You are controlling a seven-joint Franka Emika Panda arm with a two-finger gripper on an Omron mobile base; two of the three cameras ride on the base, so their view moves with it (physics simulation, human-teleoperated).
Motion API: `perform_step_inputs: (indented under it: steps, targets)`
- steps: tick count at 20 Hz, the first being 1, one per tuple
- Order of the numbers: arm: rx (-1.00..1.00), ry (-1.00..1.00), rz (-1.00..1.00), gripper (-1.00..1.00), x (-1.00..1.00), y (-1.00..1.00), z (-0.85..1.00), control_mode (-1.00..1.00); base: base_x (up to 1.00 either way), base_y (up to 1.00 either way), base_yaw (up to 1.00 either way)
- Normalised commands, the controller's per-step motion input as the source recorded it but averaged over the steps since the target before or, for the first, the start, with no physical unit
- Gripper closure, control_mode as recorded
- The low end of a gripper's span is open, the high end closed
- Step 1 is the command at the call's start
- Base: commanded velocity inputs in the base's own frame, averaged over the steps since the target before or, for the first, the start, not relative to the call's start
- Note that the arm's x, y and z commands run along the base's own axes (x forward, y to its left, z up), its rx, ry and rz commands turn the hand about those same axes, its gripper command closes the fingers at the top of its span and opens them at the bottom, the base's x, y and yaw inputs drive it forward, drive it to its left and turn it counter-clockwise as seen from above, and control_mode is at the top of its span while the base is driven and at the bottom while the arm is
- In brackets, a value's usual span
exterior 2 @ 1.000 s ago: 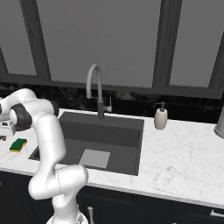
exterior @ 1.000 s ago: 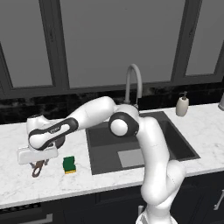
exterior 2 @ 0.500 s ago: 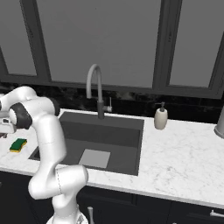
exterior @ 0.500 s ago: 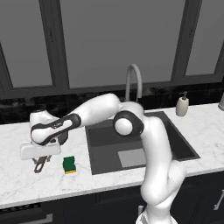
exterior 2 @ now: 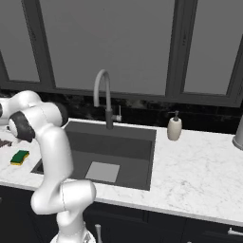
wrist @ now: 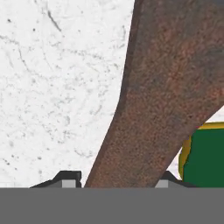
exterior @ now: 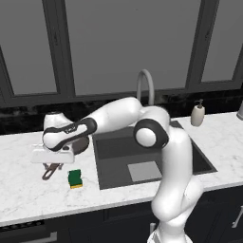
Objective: Pick the pan and sponge and place them into the sink. Then turn on the water.
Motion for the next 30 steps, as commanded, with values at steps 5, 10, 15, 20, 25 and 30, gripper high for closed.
perform_step_inputs:
  steps: [5, 10, 15, 20, 25, 30]
  targets:
    - [-0.02, 0.00, -0.31, 1.00, 0.00, -0.69, 0.01, -1.00, 0.00, 0.00, 0.00]
    - [-0.04, 0.00, -0.31, 1.00, 0.00, -0.72, 0.00, -1.00, 0.00, 0.00, 0.00]
    - [-0.01, 0.00, -0.27, 1.00, 0.06, -0.90, 0.00, -1.00, 0.00, 0.00, 0.00]
    - [-0.01, 0.00, -0.21, 1.00, 0.18, -0.83, -0.03, -1.00, 0.00, 0.00, 0.00]
    - [-0.03, 0.00, -0.13, 1.00, 0.27, -0.78, -0.10, -1.00, 0.00, 0.00, 0.00]
    - [-0.06, 0.00, -0.03, 1.00, 0.18, -0.56, -0.06, -1.00, 0.00, 0.00, 0.00]
